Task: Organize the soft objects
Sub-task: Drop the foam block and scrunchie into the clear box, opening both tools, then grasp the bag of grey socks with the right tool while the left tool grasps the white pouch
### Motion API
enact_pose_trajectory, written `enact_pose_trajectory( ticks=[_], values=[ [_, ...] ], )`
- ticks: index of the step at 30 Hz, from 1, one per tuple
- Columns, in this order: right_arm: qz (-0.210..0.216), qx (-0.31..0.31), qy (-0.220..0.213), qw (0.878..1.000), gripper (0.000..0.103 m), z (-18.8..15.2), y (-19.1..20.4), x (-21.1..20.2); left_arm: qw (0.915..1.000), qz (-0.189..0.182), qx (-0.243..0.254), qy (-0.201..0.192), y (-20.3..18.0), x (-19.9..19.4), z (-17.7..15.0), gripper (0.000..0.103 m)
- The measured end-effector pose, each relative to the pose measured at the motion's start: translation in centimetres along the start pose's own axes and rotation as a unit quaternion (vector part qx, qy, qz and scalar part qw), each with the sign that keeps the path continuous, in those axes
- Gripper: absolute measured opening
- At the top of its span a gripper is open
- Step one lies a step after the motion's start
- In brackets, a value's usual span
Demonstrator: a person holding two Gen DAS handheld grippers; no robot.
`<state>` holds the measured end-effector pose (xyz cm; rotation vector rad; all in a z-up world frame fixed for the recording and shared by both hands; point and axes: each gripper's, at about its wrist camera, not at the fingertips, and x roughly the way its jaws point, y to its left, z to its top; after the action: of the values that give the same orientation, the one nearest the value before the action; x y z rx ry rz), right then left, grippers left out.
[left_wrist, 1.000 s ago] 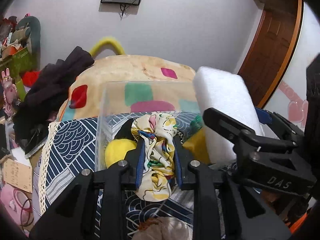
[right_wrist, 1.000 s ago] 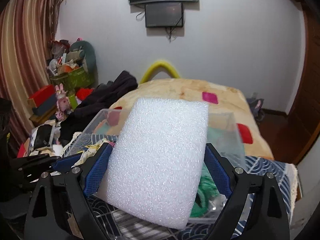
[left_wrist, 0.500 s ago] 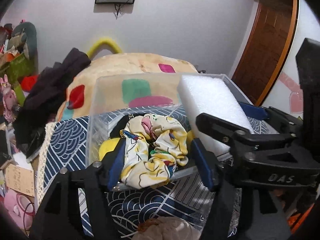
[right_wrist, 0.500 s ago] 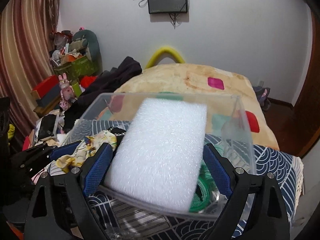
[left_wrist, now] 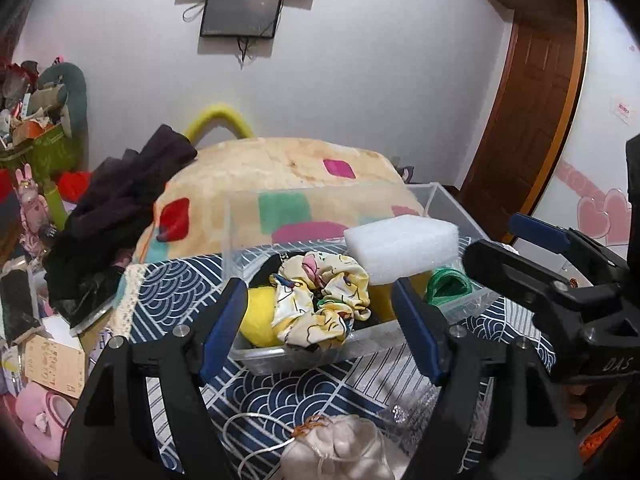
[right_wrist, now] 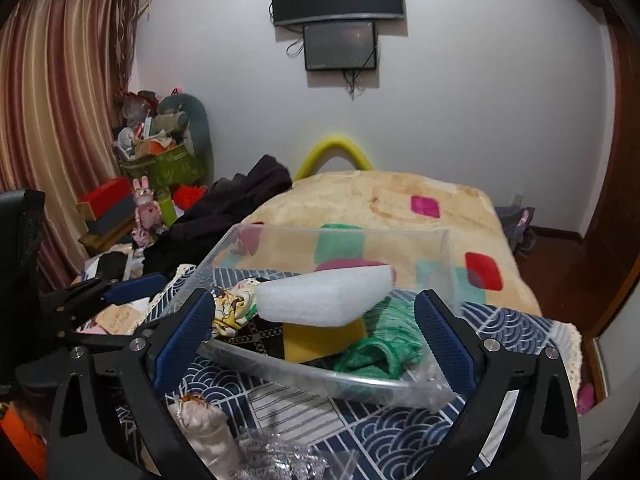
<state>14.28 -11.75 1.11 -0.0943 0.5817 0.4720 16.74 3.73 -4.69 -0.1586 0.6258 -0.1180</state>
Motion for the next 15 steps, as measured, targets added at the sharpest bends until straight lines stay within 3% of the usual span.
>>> enact_pose_trajectory(
  ticks=[7, 15],
  values=[
    [-0.020, -0.003, -0.035, 0.999, 0.103, -0.8, 0.4, -2.8, 0.9995, -0.009, -0.002, -0.030, -0.4, -3.5, -0.2, 0.085],
    [-0.018, 0.007, -0.020, 1.000, 0.103, -3.3, 0.5, -3.7, 0.9997, -0.010, 0.003, -0.022, -0.5, -5.3, -2.4, 0.094]
  ],
)
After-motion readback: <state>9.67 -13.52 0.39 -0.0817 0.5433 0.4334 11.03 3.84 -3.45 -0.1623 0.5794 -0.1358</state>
